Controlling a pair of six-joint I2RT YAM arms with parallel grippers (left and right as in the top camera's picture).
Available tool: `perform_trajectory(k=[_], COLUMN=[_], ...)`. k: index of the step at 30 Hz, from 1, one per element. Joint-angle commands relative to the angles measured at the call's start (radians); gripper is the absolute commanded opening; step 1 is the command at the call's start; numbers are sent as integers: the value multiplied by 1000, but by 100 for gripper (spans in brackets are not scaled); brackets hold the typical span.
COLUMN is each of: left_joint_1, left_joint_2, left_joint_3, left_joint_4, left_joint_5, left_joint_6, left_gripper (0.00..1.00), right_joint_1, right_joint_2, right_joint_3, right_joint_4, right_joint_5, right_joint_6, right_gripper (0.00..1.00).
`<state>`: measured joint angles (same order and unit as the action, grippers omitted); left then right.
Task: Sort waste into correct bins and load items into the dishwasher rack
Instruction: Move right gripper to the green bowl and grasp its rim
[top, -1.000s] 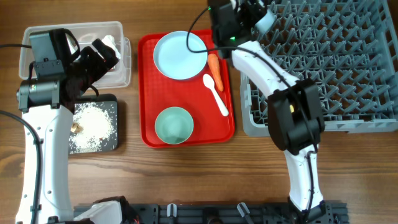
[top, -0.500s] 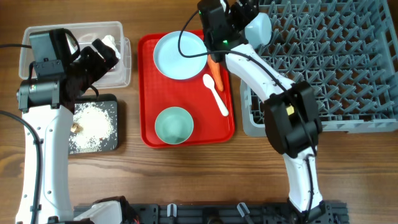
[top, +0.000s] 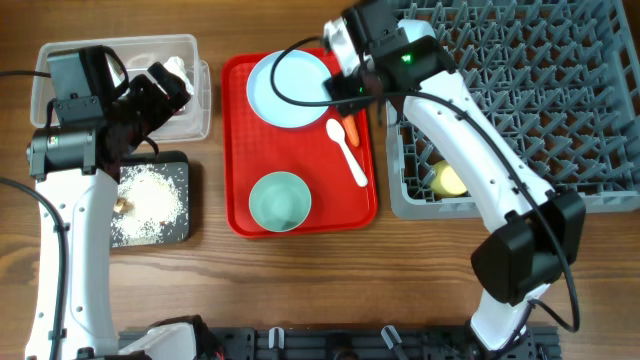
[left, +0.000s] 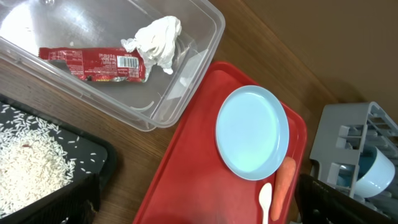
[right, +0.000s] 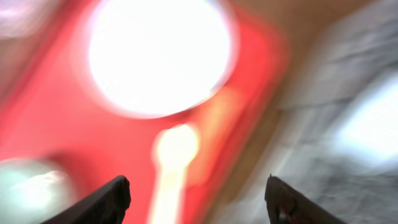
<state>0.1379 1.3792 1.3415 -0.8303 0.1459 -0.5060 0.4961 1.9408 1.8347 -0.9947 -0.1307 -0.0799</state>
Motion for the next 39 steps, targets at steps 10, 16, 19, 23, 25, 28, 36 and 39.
perform_trajectory(k=[10,16,19,23,25,28,36,39], left_joint_1=[5,5,5,5,5,5,5,5], left_joint_2=[3,3,3,3,3,3,3,3], left_joint_3=[7,7,7,7,7,7,7,7], left_joint_4=[2,2,2,2,2,2,2,2], left_joint_5=[-9,-10,-10,-10,-9,-9,-9,-9], left_joint_6=[13,12,13,12,13,13,13,13], left_gripper=[100,100,100,100,100,100,100,100], right_joint_1=[173,189,189,189,189,192,188,178], right_joint_2=[19,20,20,20,20,20,85,85], right_joint_3=[-347,-441,-441,-441,-441,-441,-441,-441], right_joint_4=[93,161,161,178,177,159,153,163], right_joint_5=[-369,-345,-321,-309,-298,-252,-282,-290], right_joint_6=[568,641,641,640,661,695,708,708], right_gripper=[63,55,55,55,55,52,39,23])
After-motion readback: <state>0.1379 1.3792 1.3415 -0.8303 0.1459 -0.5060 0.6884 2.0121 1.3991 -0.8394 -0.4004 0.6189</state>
